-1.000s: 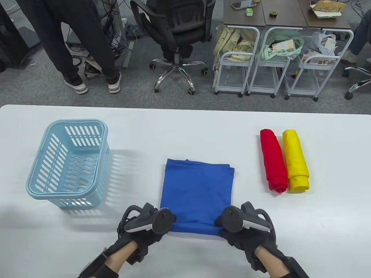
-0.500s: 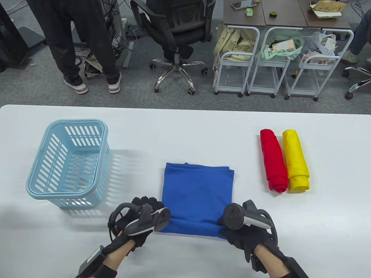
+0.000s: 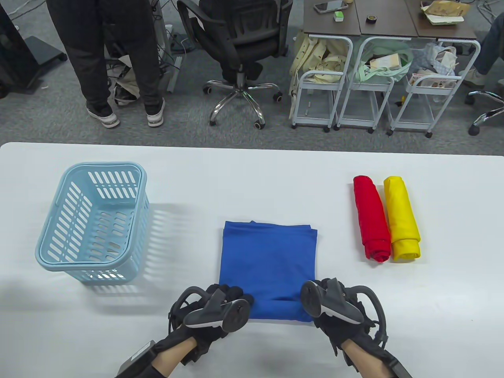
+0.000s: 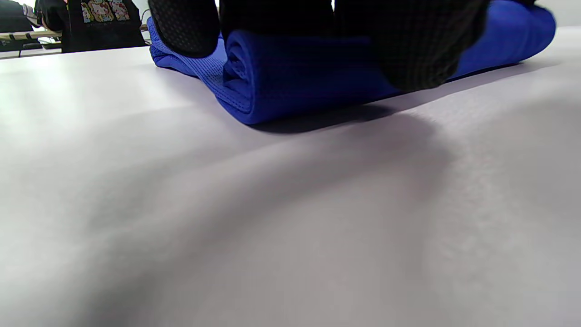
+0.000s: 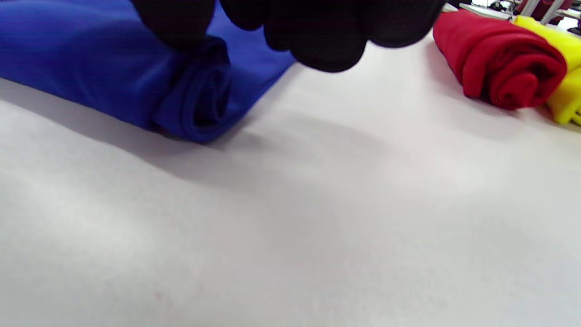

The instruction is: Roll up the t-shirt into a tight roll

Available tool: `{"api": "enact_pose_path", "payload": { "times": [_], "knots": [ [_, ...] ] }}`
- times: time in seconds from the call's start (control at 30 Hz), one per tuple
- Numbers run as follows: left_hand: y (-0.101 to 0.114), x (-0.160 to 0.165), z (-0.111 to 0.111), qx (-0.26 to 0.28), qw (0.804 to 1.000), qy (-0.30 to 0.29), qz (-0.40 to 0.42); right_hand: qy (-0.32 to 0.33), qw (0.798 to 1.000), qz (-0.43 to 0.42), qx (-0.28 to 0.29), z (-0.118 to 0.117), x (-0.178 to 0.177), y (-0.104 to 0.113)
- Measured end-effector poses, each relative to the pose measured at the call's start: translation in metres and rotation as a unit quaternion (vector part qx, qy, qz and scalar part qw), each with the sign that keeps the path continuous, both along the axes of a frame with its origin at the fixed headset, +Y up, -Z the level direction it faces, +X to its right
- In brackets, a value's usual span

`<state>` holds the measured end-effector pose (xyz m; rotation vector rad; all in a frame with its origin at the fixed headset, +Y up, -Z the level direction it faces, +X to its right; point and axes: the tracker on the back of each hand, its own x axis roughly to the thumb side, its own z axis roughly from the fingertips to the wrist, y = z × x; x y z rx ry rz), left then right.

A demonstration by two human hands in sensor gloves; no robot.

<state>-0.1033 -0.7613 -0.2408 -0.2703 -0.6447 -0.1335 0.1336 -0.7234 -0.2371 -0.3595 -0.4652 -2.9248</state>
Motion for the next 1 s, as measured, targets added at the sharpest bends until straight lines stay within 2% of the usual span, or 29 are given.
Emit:
{"api": "enact_pose_path", "payload": {
  "times": [0.1, 0.2, 0.27, 0.43, 0.53, 0.63, 0.73, 0.8, 0.83, 0.9, 1.0],
  "knots": [
    [-0.001, 0.000, -0.001, -0.003, 1.000, 0.003, 0.002, 0.095, 0.994, -0.046, -0.032, 0.009, -0.017, -0.003],
    [-0.002, 0.001, 0.001, 0.010, 1.000, -0.001, -0.014, 0.116, 0.991, -0.009, -0.065, 0.014, -0.032, -0.025],
    [-0.002, 0.001, 0.001, 0.027, 0.999, -0.004, -0.031, 0.110, 0.992, 0.027, -0.058, 0.011, -0.034, -0.033],
    [-0.004, 0.000, -0.001, 0.053, 0.997, 0.000, -0.058, 0.089, 0.994, -0.018, -0.063, 0.001, -0.025, -0.033],
    [0.002, -0.005, -0.006, 0.063, 0.998, 0.002, -0.019, 0.089, 0.995, -0.033, -0.043, -0.002, -0.024, -0.027],
    [0.011, -0.014, -0.014, 0.000, 0.998, 0.028, 0.049, 0.080, 0.990, -0.084, -0.082, -0.008, -0.018, -0.023],
    [0.010, -0.027, -0.022, -0.083, 0.986, 0.060, 0.132, 0.064, 0.984, -0.125, -0.112, -0.014, -0.010, -0.023],
    [0.007, -0.034, -0.027, -0.123, 0.973, 0.078, 0.176, 0.047, 0.985, -0.122, -0.115, -0.014, -0.008, -0.027],
    [0.006, -0.037, -0.029, -0.125, 0.970, 0.091, 0.186, 0.037, 0.988, -0.112, -0.102, -0.014, -0.009, -0.027],
    [0.006, -0.041, -0.032, -0.102, 0.974, 0.111, 0.172, 0.026, 0.992, -0.092, -0.086, -0.014, -0.010, -0.026],
    [0.009, -0.045, -0.032, -0.039, 0.987, 0.127, 0.094, 0.008, 0.993, -0.087, -0.076, -0.013, -0.010, -0.027]
  ]
}}
